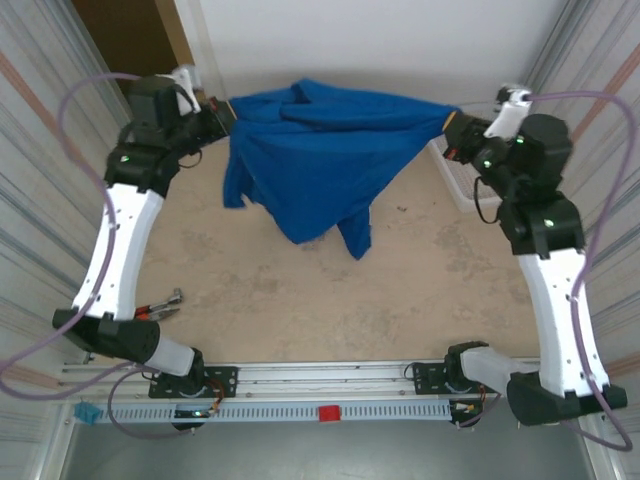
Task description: Fold the inside-out t-shirt
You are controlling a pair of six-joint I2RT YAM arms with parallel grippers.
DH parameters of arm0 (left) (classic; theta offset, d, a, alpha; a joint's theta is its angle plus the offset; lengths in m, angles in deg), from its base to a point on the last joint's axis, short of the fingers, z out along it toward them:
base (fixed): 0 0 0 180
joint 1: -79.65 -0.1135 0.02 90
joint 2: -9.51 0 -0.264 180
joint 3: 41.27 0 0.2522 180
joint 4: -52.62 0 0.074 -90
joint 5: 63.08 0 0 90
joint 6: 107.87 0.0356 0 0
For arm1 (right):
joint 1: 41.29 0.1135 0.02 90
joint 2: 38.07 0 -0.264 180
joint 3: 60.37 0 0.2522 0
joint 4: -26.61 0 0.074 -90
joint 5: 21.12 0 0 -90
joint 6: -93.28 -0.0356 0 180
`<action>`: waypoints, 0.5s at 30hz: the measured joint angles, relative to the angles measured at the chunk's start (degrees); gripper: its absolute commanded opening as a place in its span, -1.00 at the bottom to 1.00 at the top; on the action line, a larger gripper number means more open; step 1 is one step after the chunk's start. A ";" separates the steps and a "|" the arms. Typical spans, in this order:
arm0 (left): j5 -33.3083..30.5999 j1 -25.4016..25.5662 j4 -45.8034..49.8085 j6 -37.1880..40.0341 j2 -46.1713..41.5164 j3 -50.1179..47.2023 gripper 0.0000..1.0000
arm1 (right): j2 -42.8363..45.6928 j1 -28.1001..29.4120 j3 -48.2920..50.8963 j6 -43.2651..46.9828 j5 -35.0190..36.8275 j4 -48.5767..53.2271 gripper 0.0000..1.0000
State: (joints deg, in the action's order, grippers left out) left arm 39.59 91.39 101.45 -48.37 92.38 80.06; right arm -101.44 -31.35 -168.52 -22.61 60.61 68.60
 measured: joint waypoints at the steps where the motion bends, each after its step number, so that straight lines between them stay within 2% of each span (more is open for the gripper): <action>1: 0.28 0.00 -0.48 -0.44 -1.73 1.09 -1.00 | 0.70 -0.07 -2.12 -0.22 -0.22 0.39 -1.00; 5: 0.81 0.00 -2.62 -2.19 -8.85 0.83 -0.99 | 2.43 -0.22 -7.93 -0.55 -0.37 1.05 -1.00; 9: 1.20 0.00 -5.70 -3.19 -15.23 -6.51 -0.97 | 3.26 -0.22 -8.74 -0.76 -1.09 0.98 -1.00; 11: 1.40 0.00 -7.15 -3.80 -18.27 -13.16 -0.96 | 4.02 -0.22 -4.59 -1.81 -2.40 -0.39 -1.00; 15: 1.29 0.00 -11.50 -5.33 -21.68 -32.79 -1.00 | 6.10 -0.22 13.53 -4.96 -4.96 -4.22 -1.00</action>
State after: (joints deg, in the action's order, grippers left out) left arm 40.88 91.39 89.95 -53.70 70.70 47.27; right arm -95.34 -31.57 -154.99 -27.57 55.65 64.38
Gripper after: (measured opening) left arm 0.045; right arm 0.042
